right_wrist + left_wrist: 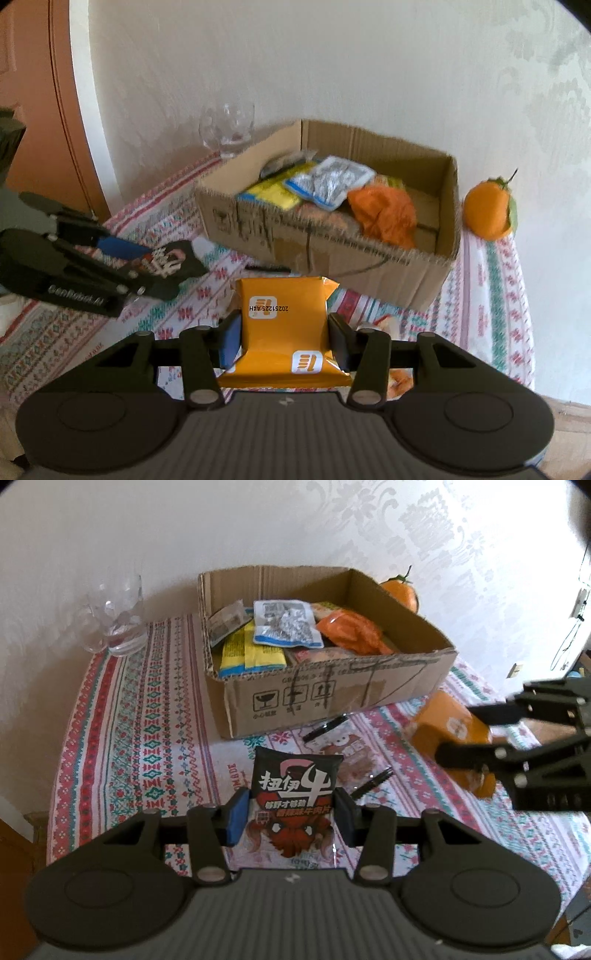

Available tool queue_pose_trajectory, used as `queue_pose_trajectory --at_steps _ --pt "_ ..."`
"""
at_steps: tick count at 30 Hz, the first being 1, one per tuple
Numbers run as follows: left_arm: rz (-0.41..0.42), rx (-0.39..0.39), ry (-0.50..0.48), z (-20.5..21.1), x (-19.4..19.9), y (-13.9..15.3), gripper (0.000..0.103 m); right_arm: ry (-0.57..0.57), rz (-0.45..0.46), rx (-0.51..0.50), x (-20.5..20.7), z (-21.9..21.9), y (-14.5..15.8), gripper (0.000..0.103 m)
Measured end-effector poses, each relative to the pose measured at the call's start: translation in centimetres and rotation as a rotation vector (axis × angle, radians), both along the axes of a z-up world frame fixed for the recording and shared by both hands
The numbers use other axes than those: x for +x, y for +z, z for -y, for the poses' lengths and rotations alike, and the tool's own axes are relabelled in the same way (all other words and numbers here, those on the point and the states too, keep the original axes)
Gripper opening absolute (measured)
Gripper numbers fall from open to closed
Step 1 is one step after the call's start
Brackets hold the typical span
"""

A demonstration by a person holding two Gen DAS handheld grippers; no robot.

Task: Organize snacks
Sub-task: 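Drop the orange-yellow packet into the box with the right tool while the left tool holds the black packet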

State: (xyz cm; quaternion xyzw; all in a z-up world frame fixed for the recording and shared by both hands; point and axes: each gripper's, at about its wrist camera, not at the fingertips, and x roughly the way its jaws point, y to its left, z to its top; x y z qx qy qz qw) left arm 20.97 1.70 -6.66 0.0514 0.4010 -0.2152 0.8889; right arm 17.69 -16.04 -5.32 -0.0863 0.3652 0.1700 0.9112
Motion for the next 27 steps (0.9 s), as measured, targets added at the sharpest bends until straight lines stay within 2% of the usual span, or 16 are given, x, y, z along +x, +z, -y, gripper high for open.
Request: queue_pose_trajectory --at_steps 9,16,24,26,27 --pt "0.014 -0.021 -0.018 -0.3 -1.3 1.4 0.047 -0.021 0.072 -0.007 3.7 1.5 3.1 0.054" --pt "0.023 -0.037 -0.026 -0.4 -0.9 2.3 0.047 -0.066 0.096 -0.035 10.1 3.3 4.1 0.054" --pt "0.019 -0.042 -0.01 -0.6 1.0 2.4 0.047 -0.13 0.081 -0.047 18.3 4.9 3.4 0.054" --pt "0.015 -0.041 -0.01 -0.6 1.6 2.4 0.047 -0.15 0.071 -0.04 19.9 5.2 3.1 0.057" --pt "0.014 -0.039 -0.009 -0.6 1.9 2.4 0.047 -0.15 0.063 -0.031 20.4 5.4 2.9 0.066"
